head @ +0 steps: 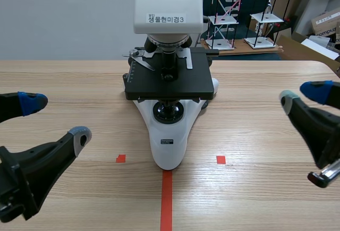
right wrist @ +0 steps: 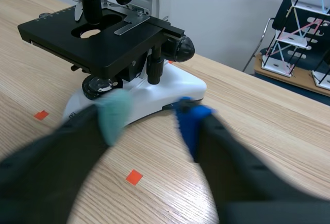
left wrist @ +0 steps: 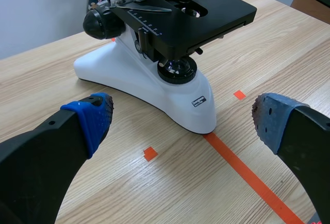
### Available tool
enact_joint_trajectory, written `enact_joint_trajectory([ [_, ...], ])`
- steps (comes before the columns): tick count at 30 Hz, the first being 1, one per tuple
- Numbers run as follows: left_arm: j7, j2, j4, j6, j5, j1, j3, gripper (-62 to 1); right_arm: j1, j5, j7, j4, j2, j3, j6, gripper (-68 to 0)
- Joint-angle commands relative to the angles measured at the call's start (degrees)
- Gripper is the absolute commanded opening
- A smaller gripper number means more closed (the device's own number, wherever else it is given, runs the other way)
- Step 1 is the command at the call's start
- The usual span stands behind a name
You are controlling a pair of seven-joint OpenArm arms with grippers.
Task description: Point at the coarse focus knob
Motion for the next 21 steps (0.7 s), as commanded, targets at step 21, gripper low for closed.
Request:
enact_joint_trajectory([
  [21,-0.8,0.2,0.6,-0.1,-0.5,0.3,-0.2,-4.3,16.0,3.9,-10.0,1.0,0.8,0.1,-3.7,-67.6],
])
